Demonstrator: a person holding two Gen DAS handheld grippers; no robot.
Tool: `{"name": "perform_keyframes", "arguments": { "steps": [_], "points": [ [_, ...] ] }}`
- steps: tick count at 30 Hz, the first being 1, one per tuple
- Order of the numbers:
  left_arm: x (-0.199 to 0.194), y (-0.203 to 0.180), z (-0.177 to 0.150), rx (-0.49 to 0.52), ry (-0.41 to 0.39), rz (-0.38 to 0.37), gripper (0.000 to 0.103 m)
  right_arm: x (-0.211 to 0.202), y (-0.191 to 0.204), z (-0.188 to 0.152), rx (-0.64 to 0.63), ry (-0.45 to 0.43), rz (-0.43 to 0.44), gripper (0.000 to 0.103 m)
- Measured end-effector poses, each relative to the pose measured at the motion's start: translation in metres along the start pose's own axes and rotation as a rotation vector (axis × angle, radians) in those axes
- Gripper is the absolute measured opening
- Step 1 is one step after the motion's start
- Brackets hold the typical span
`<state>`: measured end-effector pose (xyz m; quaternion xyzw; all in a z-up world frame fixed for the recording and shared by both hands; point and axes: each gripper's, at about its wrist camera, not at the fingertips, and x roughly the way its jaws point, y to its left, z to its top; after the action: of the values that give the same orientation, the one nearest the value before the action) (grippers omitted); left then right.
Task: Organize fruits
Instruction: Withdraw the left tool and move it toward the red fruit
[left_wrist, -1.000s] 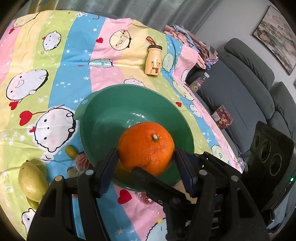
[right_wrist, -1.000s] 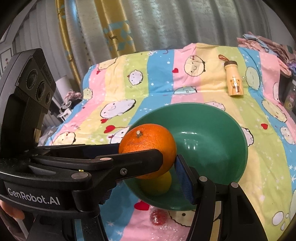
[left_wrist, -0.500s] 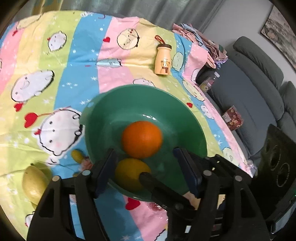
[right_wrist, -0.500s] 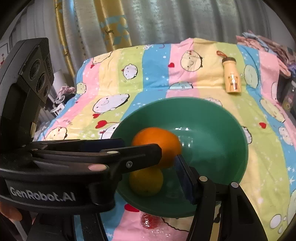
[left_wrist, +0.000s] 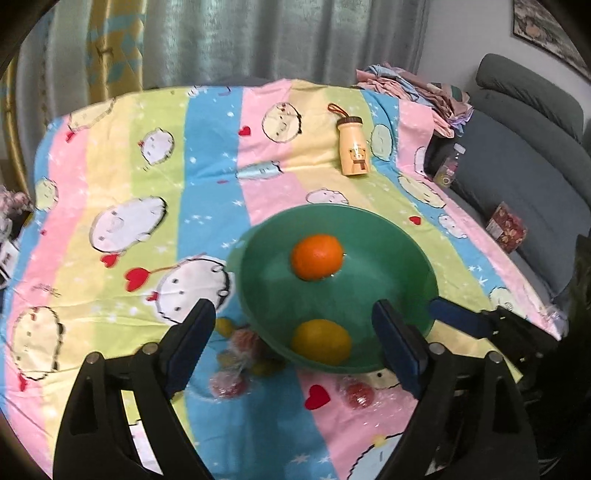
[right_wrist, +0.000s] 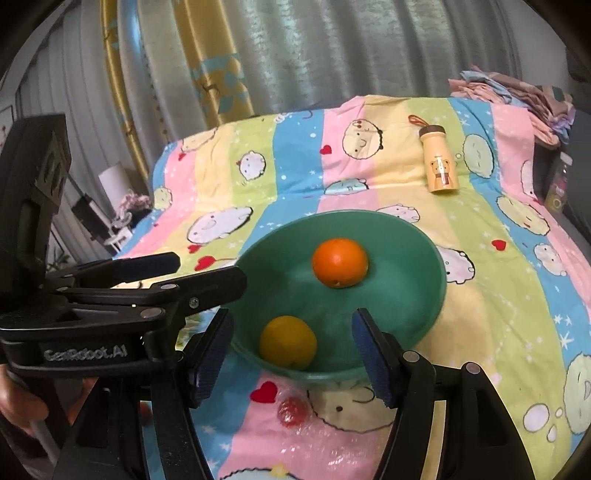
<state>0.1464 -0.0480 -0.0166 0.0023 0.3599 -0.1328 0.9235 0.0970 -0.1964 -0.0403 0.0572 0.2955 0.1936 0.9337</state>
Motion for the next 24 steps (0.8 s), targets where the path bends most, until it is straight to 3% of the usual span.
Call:
{"name": "perform_keyframes", "arguments": {
  "steps": [5, 9, 18, 24],
  "points": [
    [-0.015, 0.001, -0.007, 0.000, -0.019, 0.009, 0.088, -0.015, 0.001, -0.007, -0.003, -0.002, 0.009, 0.069],
    [-0.032, 0.012, -0.016, -0.042, -0.036, 0.011, 0.102, -0.024, 0.001, -0.015, 0.012, 0.008, 0.035, 0.071],
    [-0.081, 0.067, -0.047, -0.258, -0.067, 0.025, 0.102, -0.038, 0.005, -0.030, 0.010, 0.044, 0.071, 0.071],
    [-0.095, 0.096, -0.080, -0.410, -0.051, -0.068, 0.103, -0.046, 0.005, -0.032, 0.015, 0.058, 0.076, 0.071]
  ]
}}
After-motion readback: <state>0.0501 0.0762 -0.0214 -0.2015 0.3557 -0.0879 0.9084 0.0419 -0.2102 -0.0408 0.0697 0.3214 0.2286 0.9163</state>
